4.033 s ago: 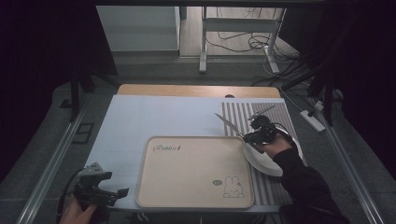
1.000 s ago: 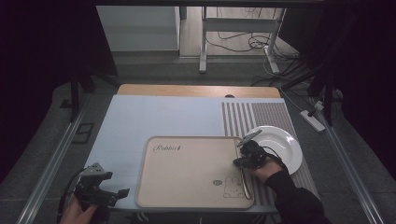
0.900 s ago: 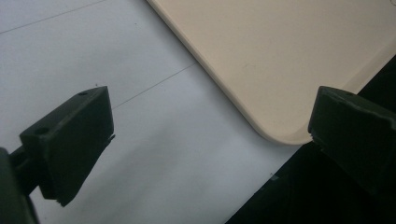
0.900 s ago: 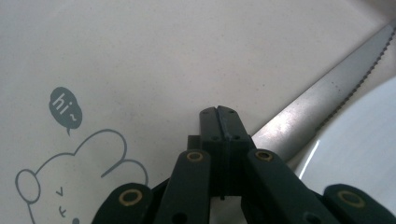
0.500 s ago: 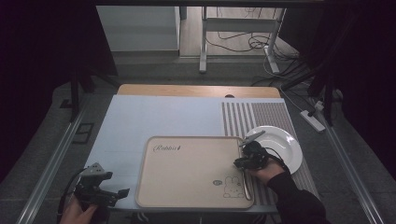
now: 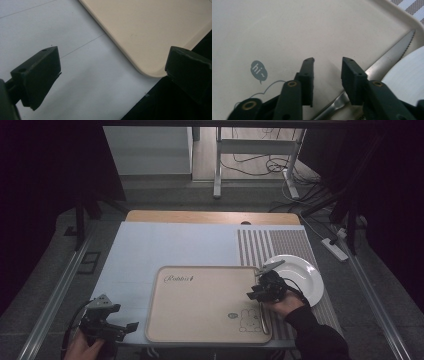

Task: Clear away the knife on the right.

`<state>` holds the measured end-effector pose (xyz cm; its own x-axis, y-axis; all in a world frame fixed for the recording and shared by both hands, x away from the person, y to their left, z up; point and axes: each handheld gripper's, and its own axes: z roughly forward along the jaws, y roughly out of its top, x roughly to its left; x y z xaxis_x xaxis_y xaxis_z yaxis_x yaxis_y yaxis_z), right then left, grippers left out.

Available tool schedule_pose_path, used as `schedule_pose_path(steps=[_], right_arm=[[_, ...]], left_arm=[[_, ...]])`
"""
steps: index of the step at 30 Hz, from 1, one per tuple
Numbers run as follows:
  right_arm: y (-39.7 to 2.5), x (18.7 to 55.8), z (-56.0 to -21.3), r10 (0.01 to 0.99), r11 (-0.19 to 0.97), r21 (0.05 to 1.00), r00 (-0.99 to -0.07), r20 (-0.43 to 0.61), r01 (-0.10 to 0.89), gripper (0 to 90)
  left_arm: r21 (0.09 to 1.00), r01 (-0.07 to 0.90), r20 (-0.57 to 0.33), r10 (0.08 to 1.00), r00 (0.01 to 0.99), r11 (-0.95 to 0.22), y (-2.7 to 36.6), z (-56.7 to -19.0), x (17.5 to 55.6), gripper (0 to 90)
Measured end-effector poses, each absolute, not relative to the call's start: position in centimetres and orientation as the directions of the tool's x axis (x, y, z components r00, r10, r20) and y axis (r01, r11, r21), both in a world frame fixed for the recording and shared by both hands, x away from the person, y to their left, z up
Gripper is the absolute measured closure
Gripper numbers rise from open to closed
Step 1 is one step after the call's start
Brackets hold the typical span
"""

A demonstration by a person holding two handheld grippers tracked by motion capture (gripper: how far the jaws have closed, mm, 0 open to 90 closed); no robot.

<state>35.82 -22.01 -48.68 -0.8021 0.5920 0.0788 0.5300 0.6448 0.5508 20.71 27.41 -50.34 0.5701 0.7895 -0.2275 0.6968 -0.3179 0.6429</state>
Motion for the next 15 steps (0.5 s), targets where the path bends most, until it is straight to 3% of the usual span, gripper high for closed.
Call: schedule_pose_path(steps=[15], right_arm=[[-21.7,34.6,-48.0,0.62,0.611,0.612,-0.784,0.025,0.502,20.4]], left_arm=[[0.643,0.697,-0.227,0.79,0.57,-0.318,27.4,-50.3,20.7,1.3]])
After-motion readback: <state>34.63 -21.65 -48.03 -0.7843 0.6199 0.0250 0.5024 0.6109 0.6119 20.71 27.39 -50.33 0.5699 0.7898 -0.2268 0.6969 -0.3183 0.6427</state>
